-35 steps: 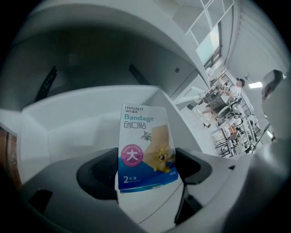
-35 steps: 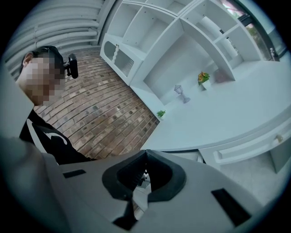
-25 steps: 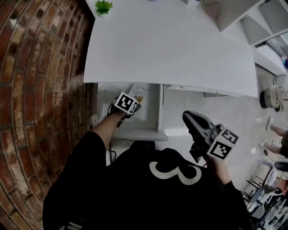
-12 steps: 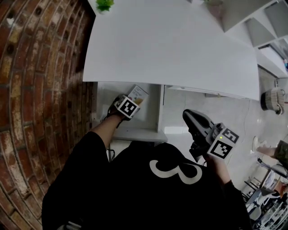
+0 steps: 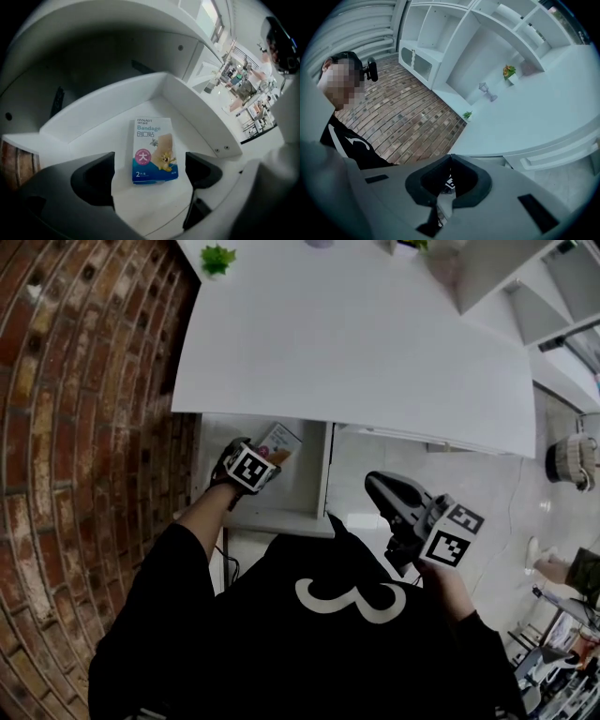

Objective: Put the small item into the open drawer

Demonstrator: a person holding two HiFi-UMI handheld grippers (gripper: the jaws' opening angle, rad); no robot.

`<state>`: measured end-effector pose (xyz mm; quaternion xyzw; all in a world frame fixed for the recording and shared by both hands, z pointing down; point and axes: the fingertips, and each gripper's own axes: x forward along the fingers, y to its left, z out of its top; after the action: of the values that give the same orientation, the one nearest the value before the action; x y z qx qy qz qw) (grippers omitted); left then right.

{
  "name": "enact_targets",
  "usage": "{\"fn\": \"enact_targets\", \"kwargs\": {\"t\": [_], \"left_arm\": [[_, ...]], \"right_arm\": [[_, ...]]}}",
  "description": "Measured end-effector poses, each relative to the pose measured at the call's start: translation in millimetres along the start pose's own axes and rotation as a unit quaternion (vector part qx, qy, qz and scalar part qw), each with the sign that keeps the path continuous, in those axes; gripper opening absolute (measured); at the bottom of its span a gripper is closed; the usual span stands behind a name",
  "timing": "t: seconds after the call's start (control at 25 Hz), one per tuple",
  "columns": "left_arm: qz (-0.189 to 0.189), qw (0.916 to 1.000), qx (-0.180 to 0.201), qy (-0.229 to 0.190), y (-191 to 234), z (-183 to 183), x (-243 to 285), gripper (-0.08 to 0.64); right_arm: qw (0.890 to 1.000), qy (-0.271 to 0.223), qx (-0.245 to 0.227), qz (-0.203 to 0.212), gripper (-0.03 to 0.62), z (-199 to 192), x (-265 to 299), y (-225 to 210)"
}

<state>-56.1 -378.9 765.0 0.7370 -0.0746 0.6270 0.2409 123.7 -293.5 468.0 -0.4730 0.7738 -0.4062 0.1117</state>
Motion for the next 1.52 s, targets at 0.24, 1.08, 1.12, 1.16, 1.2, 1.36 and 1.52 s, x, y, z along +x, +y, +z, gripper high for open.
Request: {"fn": "enact_targets", "kwargs": {"t": [0.24,1.08,1.12,1.16,1.2,1.36,1.52], "left_arm": [[0.050,0.9926,0.024,-0.108,0.1,38.1,-63.0,0.454],[-0.159,0.8130,-0.064,-0.556,-200.0,101.0,-355.1,0.004],[-0.161,0.8124,-0.051,-0.558,-208.2,99.6,-361.4,0.003],[-0.160,0.8119,-0.039,-0.560,-214.2,98.0,-367.9,0.003],[-0.155,0.8113,-0.029,-0.563,-217.8,96.1,-374.3,0.003],[-0.131,0.8088,-0.010,-0.573,-220.8,88.7,-394.4,0.003],[-0.129,0.8059,-0.001,-0.578,-222.2,86.5,-403.8,0.003]], "right_arm": [[0.998,0.040,-0.043,0.026,0.009,8.6,1.4,7.8],[0.983,-0.001,-0.094,0.159,0.009,52.5,-15.5,84.5],[0.981,-0.003,-0.098,0.164,0.009,53.2,-17.9,89.4],[0.980,-0.006,-0.103,0.172,0.009,55.0,-20.4,95.1],[0.978,-0.010,-0.108,0.180,0.009,57.8,-23.1,100.9],[0.973,-0.030,-0.128,0.192,0.008,70.9,-34.3,117.6],[0.969,-0.041,-0.147,0.193,0.008,77.5,-40.0,126.5]]}}
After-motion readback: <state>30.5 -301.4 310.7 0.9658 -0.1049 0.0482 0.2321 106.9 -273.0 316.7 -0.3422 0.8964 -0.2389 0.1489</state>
